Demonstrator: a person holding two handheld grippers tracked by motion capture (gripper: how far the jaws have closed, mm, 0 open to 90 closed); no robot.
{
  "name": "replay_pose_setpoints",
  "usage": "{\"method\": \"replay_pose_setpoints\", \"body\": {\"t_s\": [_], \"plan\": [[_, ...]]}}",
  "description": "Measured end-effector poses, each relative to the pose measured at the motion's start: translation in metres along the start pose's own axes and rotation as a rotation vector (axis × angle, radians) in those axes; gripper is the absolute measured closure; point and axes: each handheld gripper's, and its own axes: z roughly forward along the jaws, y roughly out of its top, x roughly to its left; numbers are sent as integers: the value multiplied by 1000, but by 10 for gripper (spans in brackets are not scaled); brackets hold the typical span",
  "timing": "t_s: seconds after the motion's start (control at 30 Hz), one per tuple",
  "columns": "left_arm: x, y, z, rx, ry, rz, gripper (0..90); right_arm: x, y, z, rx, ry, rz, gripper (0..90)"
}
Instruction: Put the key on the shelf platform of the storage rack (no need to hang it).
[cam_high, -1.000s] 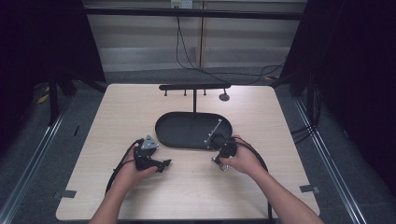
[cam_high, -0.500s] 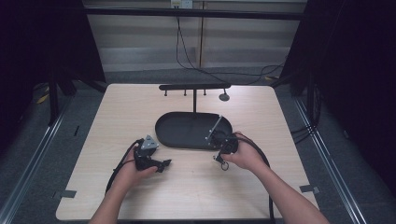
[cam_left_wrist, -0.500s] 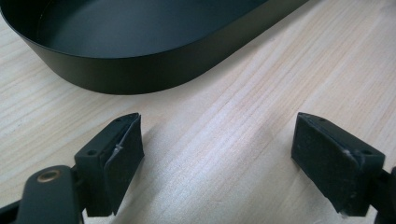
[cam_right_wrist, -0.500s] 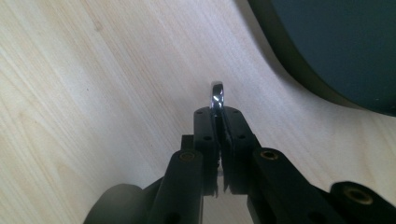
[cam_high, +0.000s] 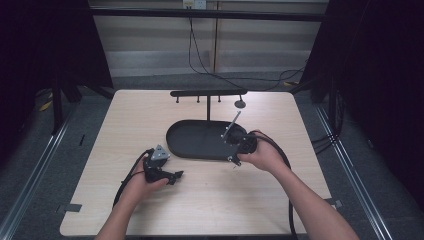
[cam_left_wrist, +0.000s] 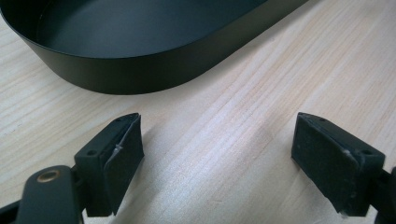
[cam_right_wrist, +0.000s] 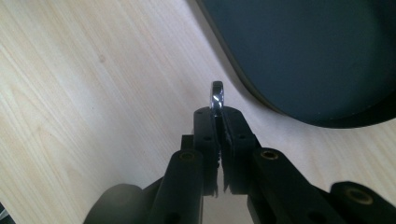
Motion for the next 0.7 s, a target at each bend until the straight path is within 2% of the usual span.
{"method": "replay_pose_setpoints", "body": {"t_s": [0.3, 0.5, 0.7], "plan": [[0, 0, 0, 0, -1, 0, 162, -8, 8, -6, -20, -16, 8, 860], [0, 0, 0, -1, -2, -1, 162, -14, 14, -5, -47, -50, 18, 860], [0, 0, 0, 2, -1, -1, 161, -18, 20, -1, -67, -44, 34, 860]]}}
